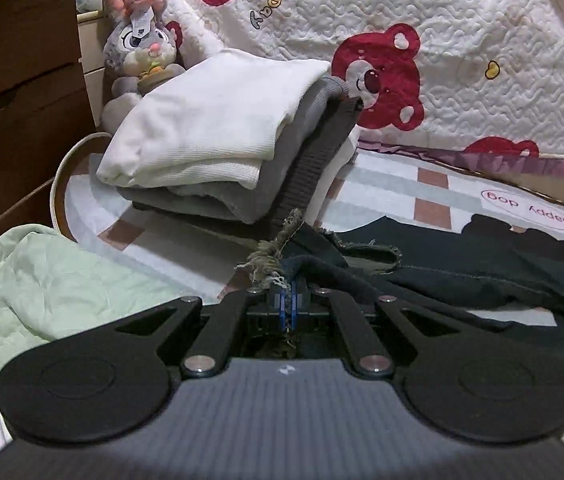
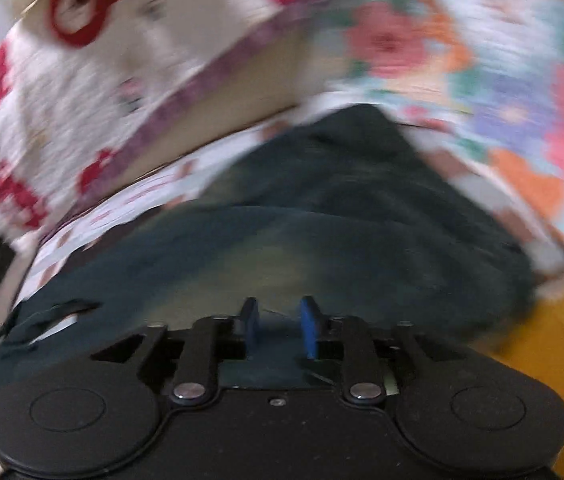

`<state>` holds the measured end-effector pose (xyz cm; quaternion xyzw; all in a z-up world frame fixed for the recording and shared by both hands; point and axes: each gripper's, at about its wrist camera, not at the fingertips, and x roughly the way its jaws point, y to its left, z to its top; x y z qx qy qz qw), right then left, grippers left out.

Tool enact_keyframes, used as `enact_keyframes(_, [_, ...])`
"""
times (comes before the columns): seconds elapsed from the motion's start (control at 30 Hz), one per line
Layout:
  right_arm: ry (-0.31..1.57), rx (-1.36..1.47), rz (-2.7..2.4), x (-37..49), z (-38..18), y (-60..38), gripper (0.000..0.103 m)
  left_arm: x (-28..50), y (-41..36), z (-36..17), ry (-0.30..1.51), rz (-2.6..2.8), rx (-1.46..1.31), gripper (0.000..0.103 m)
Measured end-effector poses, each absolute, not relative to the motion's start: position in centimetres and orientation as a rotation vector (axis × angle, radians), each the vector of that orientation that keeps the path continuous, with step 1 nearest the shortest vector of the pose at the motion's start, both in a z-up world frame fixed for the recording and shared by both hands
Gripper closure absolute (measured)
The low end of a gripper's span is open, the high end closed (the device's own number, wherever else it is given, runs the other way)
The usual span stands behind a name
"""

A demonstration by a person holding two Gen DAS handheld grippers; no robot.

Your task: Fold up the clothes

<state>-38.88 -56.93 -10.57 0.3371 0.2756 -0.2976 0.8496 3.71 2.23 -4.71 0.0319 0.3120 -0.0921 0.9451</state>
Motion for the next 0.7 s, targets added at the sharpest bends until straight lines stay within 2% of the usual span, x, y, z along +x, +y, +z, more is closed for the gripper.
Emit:
enact_keyframes(0.27, [0.406, 1.065, -0.693, -44.5, -16.1, -58.2, 0.056, 3.1, 0.0, -3.3, 0.603, -0.188, 0.103, 0.101])
enact_keyframes(0.4, [0.293, 1.222, -0.619, -43.4, -18.0, -58.6, 0.055, 3.2, -0.7, -3.0, 0.602, -0.182, 0.128, 0.101])
enact_keyframes(0.43, [0.319, 1.199, -0.624, -42.4, -18.1, -58.6, 0.056, 3.3, -0.8, -2.9, 0.604, -0.18, 0.135, 0.101])
enact_keyframes(0.47, [0.381, 1.131, -0.644, -41.0, -17.9, -58.6, 0.085, 3.5, -1.0, -2.8, 0.608, -0.18, 0.139, 0.101])
enact_keyframes(0.5, [0.41, 1.048, -0.642, -40.0, -17.0, -58.4, 0.093, 3.9, -1.0, -2.5, 0.615, -0.181, 0.142, 0.101])
enact_keyframes(0.53, [0.412, 0.955, -0.621, -39.2, -15.5, -58.2, 0.093, 4.3, -0.9, -2.2, 0.623, -0.182, 0.142, 0.101])
enact_keyframes(0.63, [0.242, 0.857, -0.457, -39.7, -10.7, -58.6, 0.095, 5.7, 0.0, 0.0, 0.637, -0.196, 0.079, 0.101])
enact_keyframes(0.7, [0.228, 0.787, -0.45, -39.8, -8.7, -59.7, 0.096, 7.5, 0.0, -0.9, 0.709, -0.208, 0.029, 0.101])
